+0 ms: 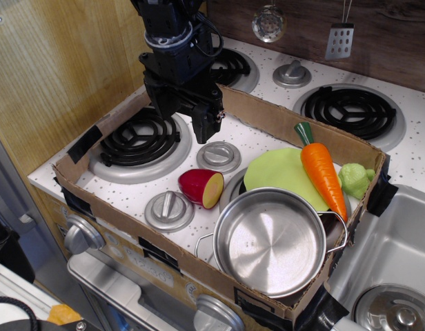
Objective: Take carrot off plate
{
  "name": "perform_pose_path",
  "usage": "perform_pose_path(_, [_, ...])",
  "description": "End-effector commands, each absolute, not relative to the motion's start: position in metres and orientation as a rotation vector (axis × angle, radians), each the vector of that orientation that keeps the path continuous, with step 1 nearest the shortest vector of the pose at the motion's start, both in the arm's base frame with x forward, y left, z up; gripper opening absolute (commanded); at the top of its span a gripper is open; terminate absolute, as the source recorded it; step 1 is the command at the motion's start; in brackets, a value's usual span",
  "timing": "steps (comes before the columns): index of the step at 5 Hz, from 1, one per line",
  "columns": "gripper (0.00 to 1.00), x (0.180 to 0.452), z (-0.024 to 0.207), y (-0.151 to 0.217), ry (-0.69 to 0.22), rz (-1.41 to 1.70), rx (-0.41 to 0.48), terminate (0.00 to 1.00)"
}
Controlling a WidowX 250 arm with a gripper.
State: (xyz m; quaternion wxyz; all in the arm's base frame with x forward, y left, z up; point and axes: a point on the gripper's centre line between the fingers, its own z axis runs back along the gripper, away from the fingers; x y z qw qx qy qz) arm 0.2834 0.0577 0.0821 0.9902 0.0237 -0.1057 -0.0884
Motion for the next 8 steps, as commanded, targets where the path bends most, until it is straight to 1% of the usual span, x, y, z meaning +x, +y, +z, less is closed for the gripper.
perform_pose_path(1, [1.0,0.283,0.082,0.058,-0.212,-0.177,0.048,0.0])
perform_pose_path(2, [1.0,0.291,0.095,0.053,-0.169,-0.025,0.087,0.0])
perform_pose_path(3, [1.0,0.301,0.102,0.051,-0.176,0.045,0.096,0.0])
perform_pose_path(4, [1.0,0.313,0.113,0.043,-0.145,0.192,0.103,0.0])
perform_pose_path(5, [1.0,0.321,0.12,0.03,-0.102,0.439,0.121,0.0])
perform_pose_path(6, [1.0,0.332,0.129,0.017,-0.081,0.659,0.106,0.0])
perform_pose_path(7, [1.0,0.336,0.132,-0.001,-0.098,0.718,0.104,0.0])
perform_pose_path(8, [1.0,0.336,0.119,-0.02,-0.159,0.717,0.111,0.0])
